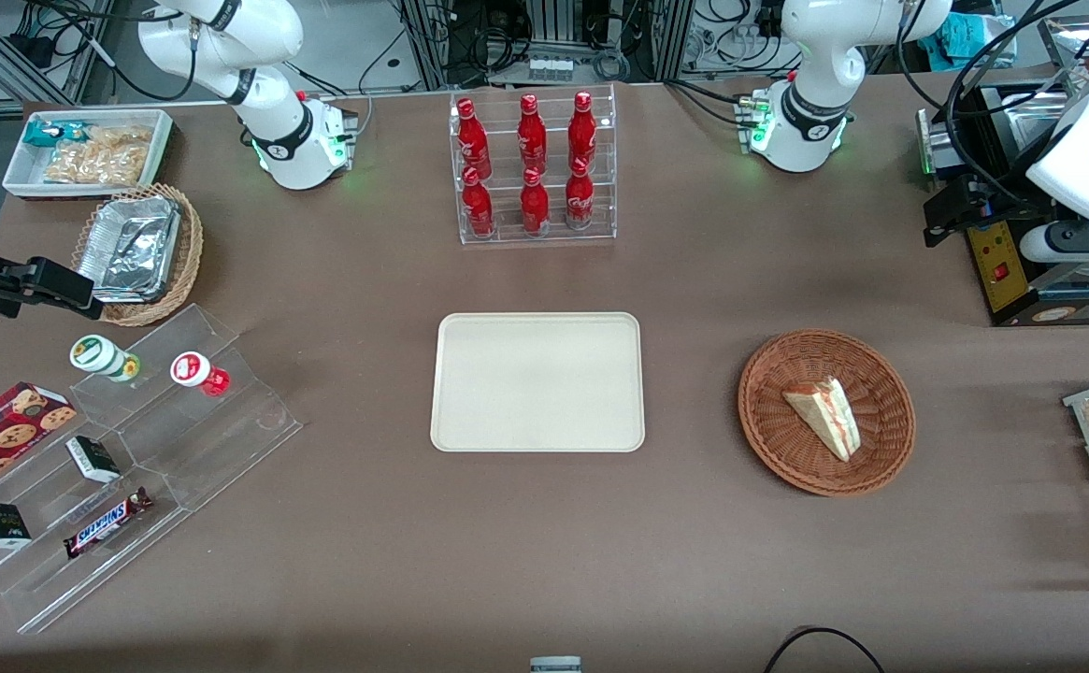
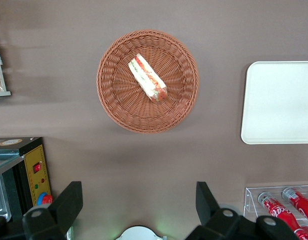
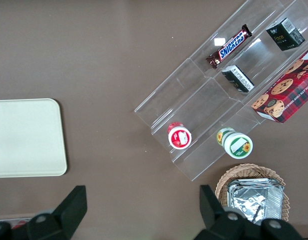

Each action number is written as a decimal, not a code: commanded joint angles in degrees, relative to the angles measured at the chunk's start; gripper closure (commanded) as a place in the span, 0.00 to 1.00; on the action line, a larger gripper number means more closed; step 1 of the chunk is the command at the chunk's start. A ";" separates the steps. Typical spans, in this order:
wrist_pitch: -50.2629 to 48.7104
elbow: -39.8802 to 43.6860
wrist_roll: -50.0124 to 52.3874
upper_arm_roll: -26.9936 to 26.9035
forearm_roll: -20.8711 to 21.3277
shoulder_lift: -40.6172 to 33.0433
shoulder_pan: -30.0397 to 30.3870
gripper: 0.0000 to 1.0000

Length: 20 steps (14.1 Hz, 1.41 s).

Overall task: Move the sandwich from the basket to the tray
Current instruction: 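Move the left gripper down over the wrapped sandwich in the wicker basket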

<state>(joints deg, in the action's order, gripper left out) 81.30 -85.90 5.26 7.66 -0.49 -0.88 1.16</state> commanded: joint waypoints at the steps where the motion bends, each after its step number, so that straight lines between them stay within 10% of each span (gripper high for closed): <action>1: -0.44 1.18 -1.04 0.25 -0.57 0.53 0.51 0.00; 10: 0.96 -3.20 13.18 0.16 0.22 6.05 0.51 0.00; 20: 32.41 -16.49 36.01 0.16 0.31 22.21 0.33 0.00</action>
<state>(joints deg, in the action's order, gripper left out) 110.11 -101.51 35.09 7.37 -0.41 19.13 1.19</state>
